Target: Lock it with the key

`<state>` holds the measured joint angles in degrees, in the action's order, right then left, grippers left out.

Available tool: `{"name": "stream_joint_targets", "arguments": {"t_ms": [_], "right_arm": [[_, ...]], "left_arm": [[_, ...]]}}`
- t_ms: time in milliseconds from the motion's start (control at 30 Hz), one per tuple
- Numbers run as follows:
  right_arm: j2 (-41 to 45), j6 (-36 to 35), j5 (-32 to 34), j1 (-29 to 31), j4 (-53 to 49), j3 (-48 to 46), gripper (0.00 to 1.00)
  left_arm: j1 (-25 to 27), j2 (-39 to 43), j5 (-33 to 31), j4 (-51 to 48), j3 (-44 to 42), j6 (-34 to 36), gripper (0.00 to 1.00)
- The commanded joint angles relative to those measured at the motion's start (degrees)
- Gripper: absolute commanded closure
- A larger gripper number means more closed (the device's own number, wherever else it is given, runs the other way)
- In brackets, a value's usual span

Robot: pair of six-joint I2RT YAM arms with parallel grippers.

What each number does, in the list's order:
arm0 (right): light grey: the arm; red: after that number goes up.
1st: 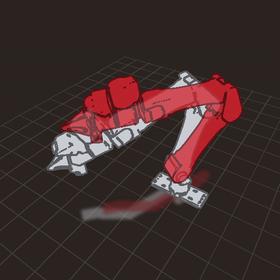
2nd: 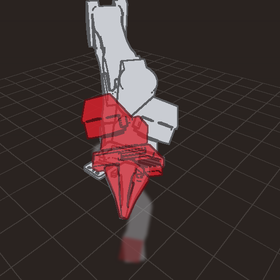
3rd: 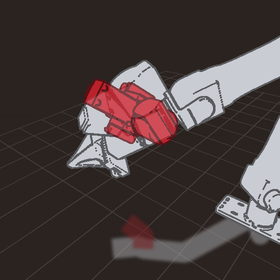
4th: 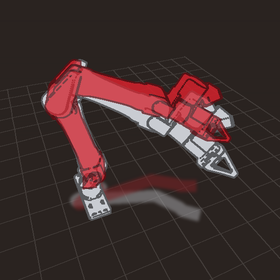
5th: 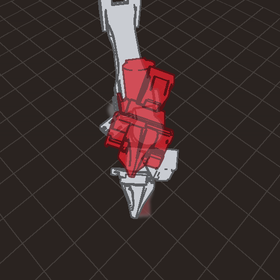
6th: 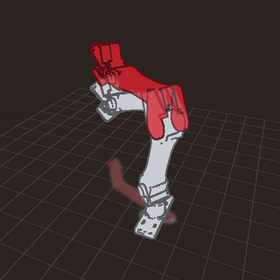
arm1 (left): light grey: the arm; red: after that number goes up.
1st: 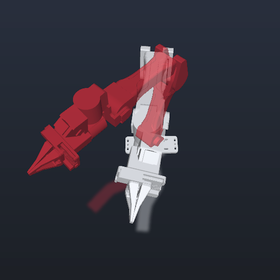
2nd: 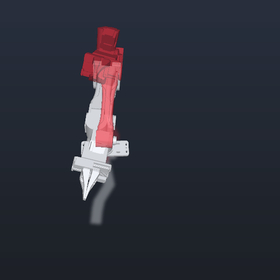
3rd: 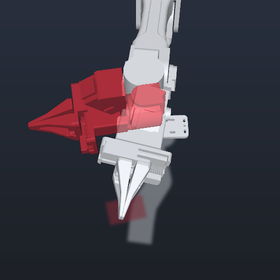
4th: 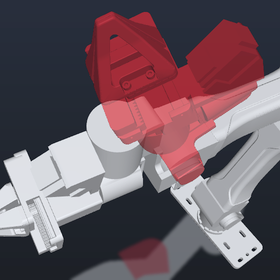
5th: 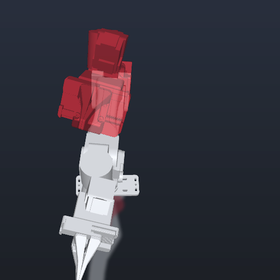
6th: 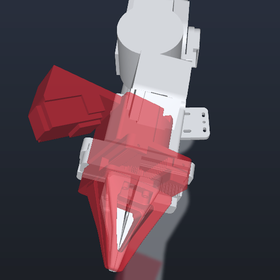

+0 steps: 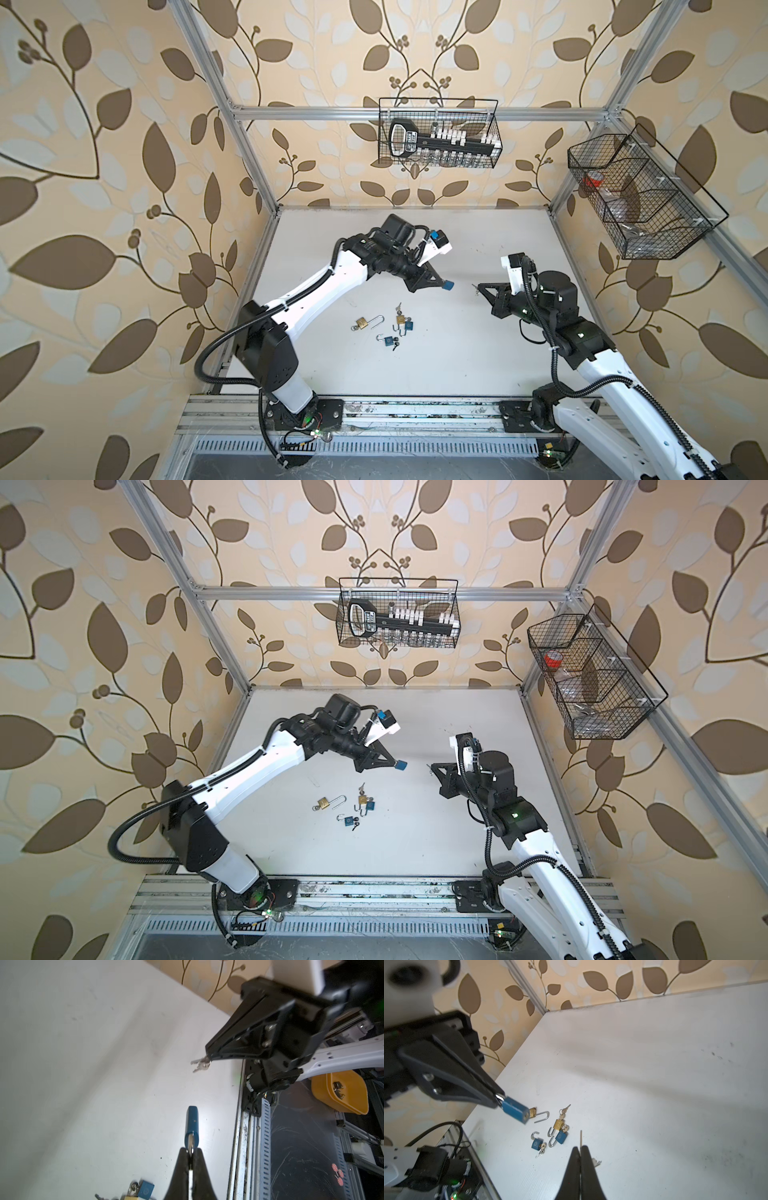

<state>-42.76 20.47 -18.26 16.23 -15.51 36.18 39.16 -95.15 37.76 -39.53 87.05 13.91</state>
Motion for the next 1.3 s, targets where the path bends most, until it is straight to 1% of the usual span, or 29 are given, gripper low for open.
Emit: {"name": "stream_joint_targets", "arguments": {"t_ms": [0, 100, 167, 267, 367, 667, 767, 867, 1133, 1267], "right_arm": [[2.61, 6.92, 9.66, -1.29, 2.05, -2.60, 1.00], [2.36, 8.38, 7.88, -5.15, 2.14, -4.23, 1.00], [0.82, 9.22, 4.32, -8.92, 3.11, -5.18, 1.00], [-1.35, 10.60, -0.86, -14.28, 4.47, -6.81, 1.00], [-1.20, 12.53, -2.56, -16.30, 5.96, -8.95, 1.00], [0.58, 12.50, -6.36, -16.43, 4.58, -10.87, 1.00], [0.50, 12.38, -6.16, -16.46, 4.31, -11.01, 1.00], [0.33, 12.14, -6.50, -16.45, 3.74, -10.75, 1.00], [-0.48, 11.87, -8.01, -16.41, 3.19, -10.61, 1.00], [-0.14, 11.82, -7.60, -16.47, 3.02, -10.76, 1.00]], "left_arm": [[1.91, -4.20, -4.07, -5.81, 6.21, -2.10, 1.00], [3.05, -10.13, -4.86, -9.57, 11.32, -2.14, 1.00], [3.62, -13.99, -4.74, -12.50, 14.54, -1.77, 1.00], [3.73, -18.11, -3.84, -14.08, 16.78, -1.07, 1.00], [3.73, -22.64, -4.54, -17.05, 20.10, 0.89, 1.00], [3.56, -35.67, -5.29, -28.98, 35.79, 6.74, 1.00], [3.47, -38.99, -6.83, -31.50, 39.35, 7.91, 1.00], [3.08, -41.42, -7.37, -32.69, 42.14, 8.08, 1.00], [2.59, -45.90, -8.52, -33.63, 46.06, 8.57, 1.00], [2.50, -48.01, -9.09, -34.65, 49.14, 8.85, 1.00]]}}
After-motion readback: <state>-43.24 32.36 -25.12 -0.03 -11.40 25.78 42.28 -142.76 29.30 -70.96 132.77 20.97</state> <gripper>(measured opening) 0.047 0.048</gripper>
